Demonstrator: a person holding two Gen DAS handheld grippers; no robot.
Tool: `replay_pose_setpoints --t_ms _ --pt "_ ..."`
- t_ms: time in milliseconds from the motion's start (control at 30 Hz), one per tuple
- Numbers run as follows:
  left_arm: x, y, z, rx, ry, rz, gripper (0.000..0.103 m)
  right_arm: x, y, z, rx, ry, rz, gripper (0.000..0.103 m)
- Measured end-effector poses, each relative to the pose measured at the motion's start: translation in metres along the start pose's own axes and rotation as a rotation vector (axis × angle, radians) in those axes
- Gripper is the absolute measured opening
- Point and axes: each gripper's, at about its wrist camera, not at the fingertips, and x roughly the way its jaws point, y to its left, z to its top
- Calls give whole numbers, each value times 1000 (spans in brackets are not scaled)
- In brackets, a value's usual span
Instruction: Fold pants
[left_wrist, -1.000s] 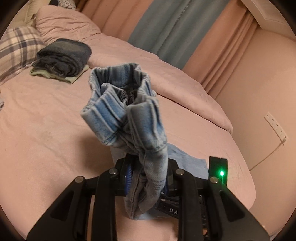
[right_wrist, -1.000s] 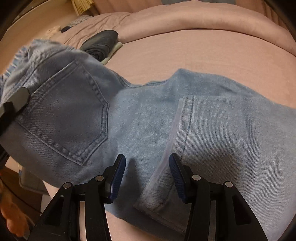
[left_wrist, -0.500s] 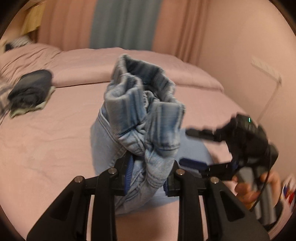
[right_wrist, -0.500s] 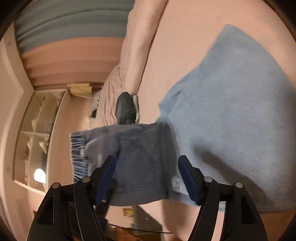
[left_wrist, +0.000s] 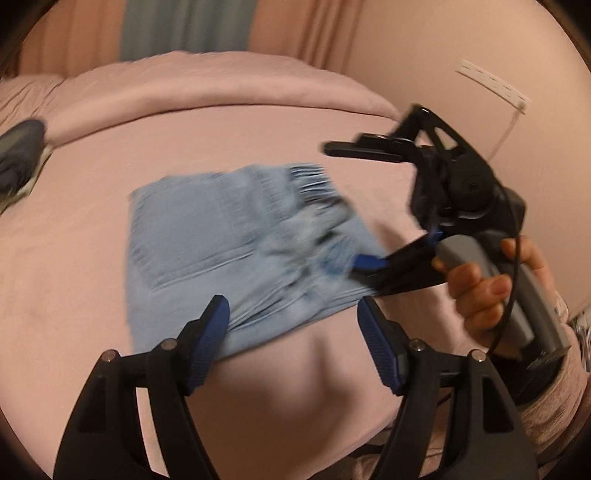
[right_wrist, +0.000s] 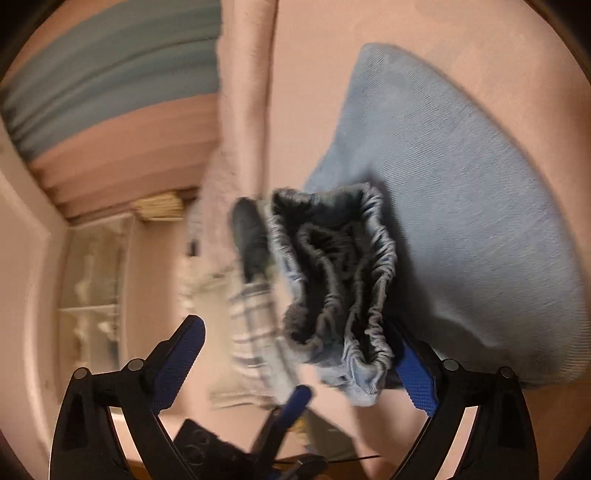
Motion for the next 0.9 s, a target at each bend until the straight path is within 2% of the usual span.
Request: replay_pose_setpoints --t_ms 67,100,200,267,300,333,433,633,733,900 --pt "-6 22 -4 -74 -4 19 72 7 2 0 -8 10 -55 96" --pt "-8 20 -8 -104 -7 17 73 11 3 -1 -17 10 -78 96" --pt "-18 35 -18 -195 -24 14 75 22 10 0 -65 -16 -176 89" --pt "-21 43 -23 -219 -27 29 76 22 15 -4 -109 -36 -220 75" --pt "-24 45 -25 -228 -26 35 76 17 16 -8 -144 -47 -247 61" --pt "-25 45 -26 -235 -26 35 76 19 18 -9 -162 -52 -264 54" --pt "-29 50 -28 -255 -30 35 76 14 24 -13 -224 -82 -295 42" --pt "-28 53 -29 -296 -29 27 79 15 56 -25 -453 -138 -332 34" --pt "-30 55 -33 -314 -24 22 79 5 60 -19 -469 -166 -302 32" --pt "-29 58 -37 -330 -22 21 80 -38 49 -9 -438 -263 -289 32"
